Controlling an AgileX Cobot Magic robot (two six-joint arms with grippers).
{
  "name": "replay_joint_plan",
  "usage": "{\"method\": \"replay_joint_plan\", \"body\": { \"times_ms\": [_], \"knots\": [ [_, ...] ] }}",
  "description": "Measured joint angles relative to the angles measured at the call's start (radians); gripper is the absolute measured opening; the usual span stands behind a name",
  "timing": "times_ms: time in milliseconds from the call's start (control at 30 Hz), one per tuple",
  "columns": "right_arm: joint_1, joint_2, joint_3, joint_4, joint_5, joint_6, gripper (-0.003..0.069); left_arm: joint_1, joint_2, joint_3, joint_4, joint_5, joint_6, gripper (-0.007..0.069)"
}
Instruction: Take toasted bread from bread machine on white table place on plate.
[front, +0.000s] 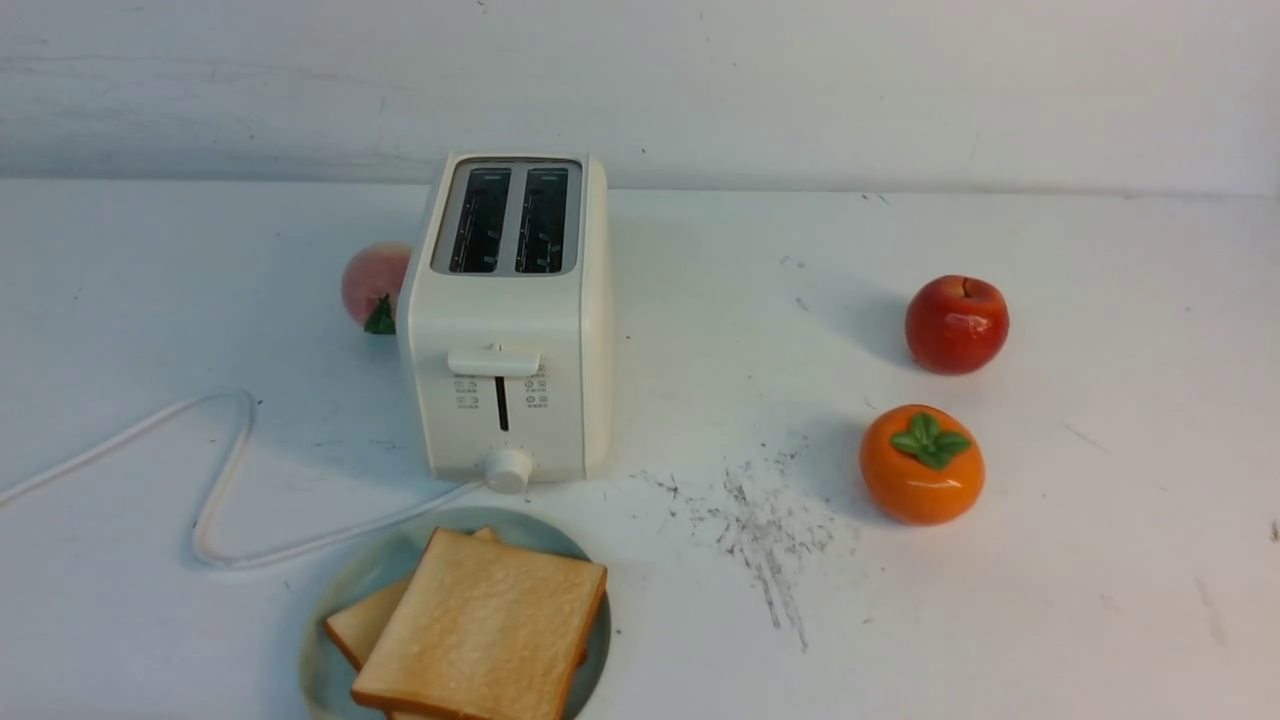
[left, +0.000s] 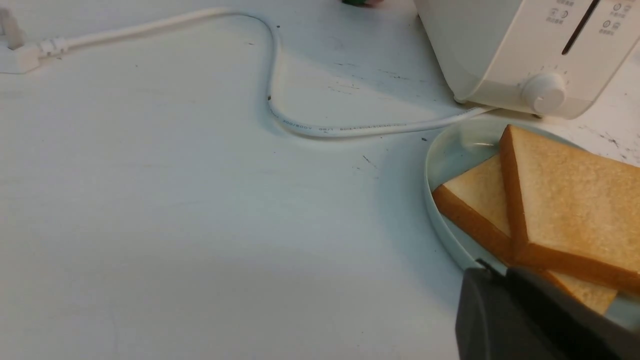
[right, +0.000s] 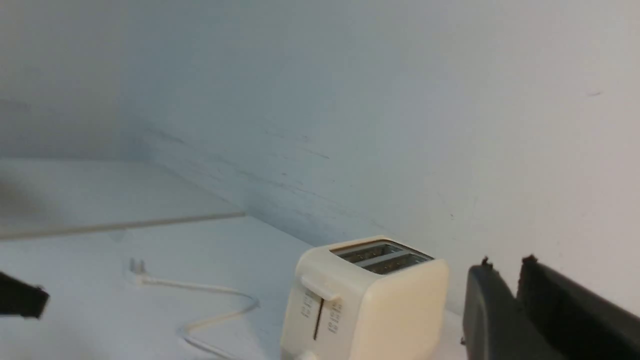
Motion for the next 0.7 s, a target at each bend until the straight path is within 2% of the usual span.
{"method": "replay_joint_plan", "body": {
  "times_ms": [33, 67, 133, 200, 267, 300, 333, 367, 400, 467, 500, 533, 567, 700],
  "knots": [
    [0.0, 0.0, 0.0, 0.102, 0.005, -0.055, 0.0101, 0.0, 0.0, 0.0, 0.0, 0.0, 0.0, 0.0035],
    [0.0, 0.0, 0.0, 0.12, 0.008, -0.078, 0.0101, 0.0, 0.0, 0.0, 0.0, 0.0, 0.0, 0.0035],
    [0.0, 0.0, 0.0, 0.355, 0.023, -0.234, 0.0104, 0.0, 0.0, 0.0, 0.0, 0.0, 0.0, 0.0038],
    [0.0, 0.0, 0.0, 0.541, 0.037, -0.394, 0.0106, 0.0, 0.0, 0.0, 0.0, 0.0, 0.0, 0.0039],
    [0.0, -0.001, 0.0, 0.784, 0.053, -0.621, 0.0106, 0.0, 0.0, 0.0, 0.0, 0.0, 0.0, 0.0039],
    [0.0, -0.001, 0.0, 0.866, 0.06, -0.695, 0.0106, 0.0, 0.0, 0.0, 0.0, 0.0, 0.0, 0.0039],
    [0.0, -0.001, 0.0, 0.886, 0.064, -0.73, 0.0106, 0.0, 0.0, 0.0, 0.0, 0.0, 0.0, 0.0039],
    [0.0, -0.001, 0.0, 1.06, 0.088, -0.867, 0.0106, 0.0, 0.0, 0.0, 0.0, 0.0, 0.0, 0.0039],
    [0.0, -0.001, 0.0, 1.146, 0.106, -0.945, 0.0106, 0.0, 0.0, 0.0, 0.0, 0.0, 0.0, 0.0039],
    [0.0, -0.001, 0.0, 1.235, 0.128, -1.029, 0.0106, 0.0, 0.0, 0.0, 0.0, 0.0, 0.0, 0.0039],
    [0.0, -0.001, 0.0, 1.327, 0.157, -1.125, 0.0106, 0.0, 0.0, 0.0, 0.0, 0.0, 0.0, 0.0041],
    [0.0, -0.001, 0.0, 1.337, 0.157, -1.135, 0.0106, 0.0, 0.0, 0.0, 0.0, 0.0, 0.0, 0.0041],
    [0.0, -0.001, 0.0, 1.401, 0.178, -1.209, 0.0108, 0.0, 0.0, 0.0, 0.0, 0.0, 0.0, 0.0044],
    [0.0, -0.001, 0.0, 1.441, 0.209, -1.268, 0.0111, 0.0, 0.0, 0.0, 0.0, 0.0, 0.0, 0.005]
  ]
}}
